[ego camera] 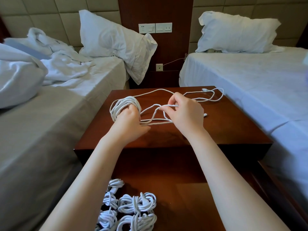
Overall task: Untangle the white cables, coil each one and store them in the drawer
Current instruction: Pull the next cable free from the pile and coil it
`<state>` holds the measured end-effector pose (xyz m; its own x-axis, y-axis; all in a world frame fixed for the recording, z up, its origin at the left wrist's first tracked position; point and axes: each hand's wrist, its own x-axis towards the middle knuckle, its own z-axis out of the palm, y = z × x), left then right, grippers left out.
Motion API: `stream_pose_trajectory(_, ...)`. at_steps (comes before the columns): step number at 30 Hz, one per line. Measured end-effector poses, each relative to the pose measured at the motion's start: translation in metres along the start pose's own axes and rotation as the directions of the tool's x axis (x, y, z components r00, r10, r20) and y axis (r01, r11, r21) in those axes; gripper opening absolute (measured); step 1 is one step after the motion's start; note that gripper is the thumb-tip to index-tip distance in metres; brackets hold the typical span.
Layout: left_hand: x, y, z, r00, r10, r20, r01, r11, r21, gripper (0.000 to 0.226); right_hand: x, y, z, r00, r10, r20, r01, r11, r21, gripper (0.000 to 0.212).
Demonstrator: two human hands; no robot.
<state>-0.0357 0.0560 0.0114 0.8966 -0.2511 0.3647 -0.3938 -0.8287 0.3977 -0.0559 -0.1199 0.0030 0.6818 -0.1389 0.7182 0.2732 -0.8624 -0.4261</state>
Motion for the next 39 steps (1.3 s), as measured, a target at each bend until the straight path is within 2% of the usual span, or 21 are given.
stream_pose_trajectory(5,0.001,-0.002,0.003,0.998,0.021,-0.054,-0.021,1.000,0.007,0.033,0.002,-0.001,-0.003,0.998,0.042,-0.051,-0.039,0.997,0.063,0.033)
stream_pose_trajectory(7,0.000,-0.002,0.003,0.998,0.025,-0.051,-0.026,1.000,-0.001,0.030,0.005,-0.001,-0.003,0.993,0.116,-0.002,-0.114,0.976,0.185,0.030)
stream_pose_trajectory(10,0.000,-0.006,0.002,1.000,0.012,-0.026,-0.011,1.000,0.026,0.021,0.010,-0.002,-0.009,0.974,0.184,0.133,-0.223,0.885,0.410,0.012)
stream_pose_trajectory(12,0.000,-0.011,0.002,1.000,-0.024,-0.004,0.025,0.999,0.031,0.015,0.011,-0.002,-0.012,0.968,0.166,0.189,-0.236,0.862,0.448,0.002)
stream_pose_trajectory(18,0.000,-0.016,0.001,0.997,-0.075,-0.030,0.075,0.997,0.010,0.019,0.008,0.007,-0.008,0.984,0.000,0.177,-0.053,0.955,0.290,0.008)
stream_pose_trajectory(22,0.000,-0.014,0.005,0.997,-0.077,0.031,0.078,0.996,-0.037,0.022,0.007,0.014,-0.001,0.997,-0.041,0.062,0.028,0.979,0.203,0.011)
stream_pose_trajectory(28,-0.001,-0.001,0.006,0.995,0.006,0.103,0.010,0.988,-0.154,0.032,0.013,0.011,-0.007,0.992,-0.075,-0.102,0.096,0.971,0.218,0.021)
stream_pose_trajectory(34,-0.007,0.006,0.004,0.965,0.120,0.232,-0.062,0.967,-0.246,0.042,0.015,0.015,-0.011,0.985,-0.037,-0.166,0.075,0.971,0.227,0.020)
stream_pose_trajectory(39,-0.010,0.015,-0.002,0.951,0.239,0.196,-0.165,0.930,-0.329,0.051,0.015,0.018,-0.004,0.969,-0.054,-0.240,0.091,0.985,0.149,0.031)
